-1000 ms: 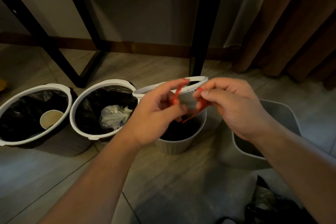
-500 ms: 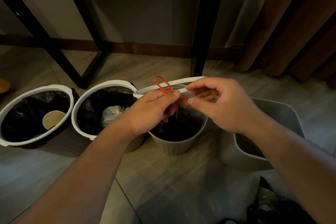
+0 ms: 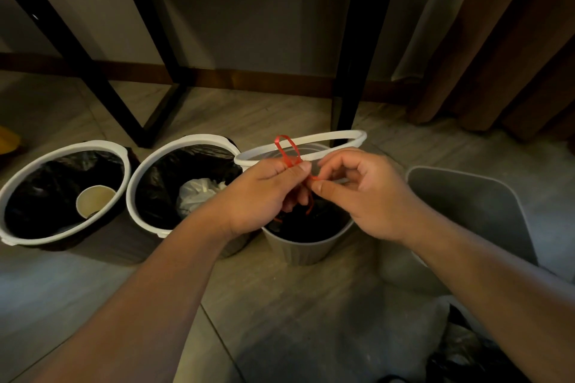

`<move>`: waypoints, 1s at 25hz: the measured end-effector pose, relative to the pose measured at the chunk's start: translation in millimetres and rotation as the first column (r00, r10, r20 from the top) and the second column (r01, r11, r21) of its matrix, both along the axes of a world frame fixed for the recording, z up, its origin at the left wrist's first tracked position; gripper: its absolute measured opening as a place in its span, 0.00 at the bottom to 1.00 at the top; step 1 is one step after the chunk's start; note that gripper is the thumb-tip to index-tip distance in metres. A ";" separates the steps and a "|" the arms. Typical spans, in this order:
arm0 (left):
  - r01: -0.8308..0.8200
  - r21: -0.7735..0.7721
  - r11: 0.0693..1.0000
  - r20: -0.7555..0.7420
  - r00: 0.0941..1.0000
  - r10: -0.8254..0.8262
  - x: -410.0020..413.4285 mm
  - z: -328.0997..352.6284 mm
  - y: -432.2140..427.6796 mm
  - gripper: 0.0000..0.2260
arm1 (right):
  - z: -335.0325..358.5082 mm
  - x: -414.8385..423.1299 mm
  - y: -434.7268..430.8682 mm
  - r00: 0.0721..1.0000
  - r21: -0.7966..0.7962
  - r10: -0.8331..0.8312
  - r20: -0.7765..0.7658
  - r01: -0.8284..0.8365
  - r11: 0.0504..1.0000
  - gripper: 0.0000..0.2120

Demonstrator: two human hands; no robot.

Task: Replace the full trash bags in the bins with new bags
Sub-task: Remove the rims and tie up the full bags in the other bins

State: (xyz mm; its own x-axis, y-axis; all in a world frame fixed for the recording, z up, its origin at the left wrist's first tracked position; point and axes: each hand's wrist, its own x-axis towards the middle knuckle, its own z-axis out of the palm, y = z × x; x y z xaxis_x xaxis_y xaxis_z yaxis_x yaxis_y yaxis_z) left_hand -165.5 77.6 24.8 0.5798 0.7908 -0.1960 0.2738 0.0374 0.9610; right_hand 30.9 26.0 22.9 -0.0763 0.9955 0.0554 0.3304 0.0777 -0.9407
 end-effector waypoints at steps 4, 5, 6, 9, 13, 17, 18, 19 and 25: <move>-0.155 0.006 0.988 0.100 0.983 0.154 -7.9 -6.5 -0.9 0.06 | -3.3 12.2 1.2 0.956 -0.133 0.162 -0.245 -0.199 0.971 0.06; -0.195 -0.022 0.980 0.141 0.970 0.197 -10.6 -7.4 -0.9 0.06 | -3.7 14.2 -0.1 0.931 -0.152 0.212 -0.298 -0.266 0.952 0.06; -0.215 -0.054 0.975 0.173 0.960 0.221 -12.9 -7.4 -1.1 0.07 | -5.9 15.0 -0.6 0.919 -0.156 0.264 -0.292 -0.318 0.935 0.06; -0.191 -0.015 0.981 0.215 0.958 0.190 -14.3 -5.4 -3.0 0.12 | -18.2 5.5 1.8 0.929 -0.115 0.343 -0.138 -0.359 0.926 0.06; -0.162 0.122 0.979 0.245 0.961 0.128 -11.2 -3.2 -9.1 0.12 | -31.2 -14.1 -0.3 0.984 -0.046 0.138 -0.111 -0.144 0.989 0.05; -0.167 0.258 0.952 0.205 0.972 0.115 -12.2 -6.9 -19.1 0.06 | -39.8 -19.7 0.9 0.999 -0.020 -0.015 -0.049 0.014 1.000 0.08; -0.174 0.273 0.946 0.211 0.970 0.117 -12.7 -9.0 -21.4 0.06 | -40.7 -18.6 1.6 0.997 -0.013 -0.019 -0.072 0.018 1.000 0.10; -0.187 0.280 0.941 0.217 0.968 0.128 -13.6 -11.5 -23.0 0.05 | -40.5 -17.6 2.0 0.994 -0.011 0.001 -0.105 -0.002 1.000 0.11; -0.311 0.261 0.914 0.227 0.940 0.255 -15.1 -22.8 -34.9 0.09 | -41.8 -15.9 5.8 0.993 0.124 0.021 0.120 -0.036 0.992 0.10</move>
